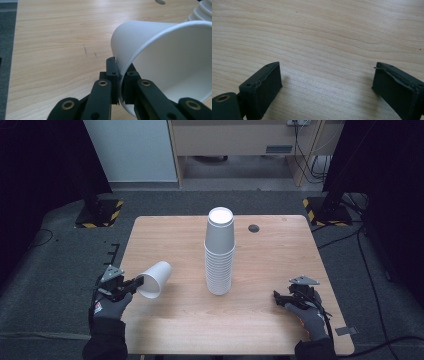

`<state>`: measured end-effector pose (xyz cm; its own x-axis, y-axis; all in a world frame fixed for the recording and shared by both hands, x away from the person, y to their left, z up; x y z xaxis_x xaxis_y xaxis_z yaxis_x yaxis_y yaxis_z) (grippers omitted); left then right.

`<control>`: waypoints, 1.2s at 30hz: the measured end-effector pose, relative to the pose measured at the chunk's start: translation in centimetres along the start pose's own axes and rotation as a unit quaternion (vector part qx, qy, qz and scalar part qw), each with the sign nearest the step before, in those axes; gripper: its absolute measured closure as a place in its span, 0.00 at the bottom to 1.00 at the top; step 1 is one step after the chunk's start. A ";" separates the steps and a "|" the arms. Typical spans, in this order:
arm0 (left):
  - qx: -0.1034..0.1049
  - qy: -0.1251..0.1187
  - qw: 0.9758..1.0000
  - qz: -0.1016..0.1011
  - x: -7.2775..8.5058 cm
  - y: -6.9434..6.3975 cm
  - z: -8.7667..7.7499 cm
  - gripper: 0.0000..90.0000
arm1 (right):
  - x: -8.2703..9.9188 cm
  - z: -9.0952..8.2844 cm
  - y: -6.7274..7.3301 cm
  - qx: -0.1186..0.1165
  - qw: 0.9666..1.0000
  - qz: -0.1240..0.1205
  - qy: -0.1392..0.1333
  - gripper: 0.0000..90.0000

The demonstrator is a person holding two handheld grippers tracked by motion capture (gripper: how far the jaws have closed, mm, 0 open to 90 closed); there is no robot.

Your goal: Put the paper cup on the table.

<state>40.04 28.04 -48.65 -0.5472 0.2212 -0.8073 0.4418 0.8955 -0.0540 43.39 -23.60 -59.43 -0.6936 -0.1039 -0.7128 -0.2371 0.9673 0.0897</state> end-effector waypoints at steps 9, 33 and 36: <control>-0.013 0.053 0.998 -0.004 -0.9 1.4 -0.2 0.95 | 0.0 0.0 0.0 0.001 1.000 0.001 0.000 0.09; -0.040 0.210 0.977 -0.020 -1.2 3.8 -0.5 0.96 | 0.0 0.0 0.0 0.003 1.000 0.001 0.000 0.09; -0.039 0.231 0.972 -0.024 -1.0 3.9 -0.6 0.96 | 0.0 0.0 0.0 0.003 1.000 0.001 0.000 0.08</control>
<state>41.91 31.49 -47.68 -0.8350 0.3121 -0.4532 0.3627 0.9315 -0.0268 43.40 -23.55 -59.45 -0.6936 -0.1017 -0.7131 -0.2315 0.9689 0.0869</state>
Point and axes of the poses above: each handheld gripper's, and its own axes: z roughly forward along the jaws, x roughly out of its underside, y roughly to its left, the point moved 8 cm from there along z, roughly forward along the jaws, and after that the axes turned 7 degrees about z, right-handed, at the moved point
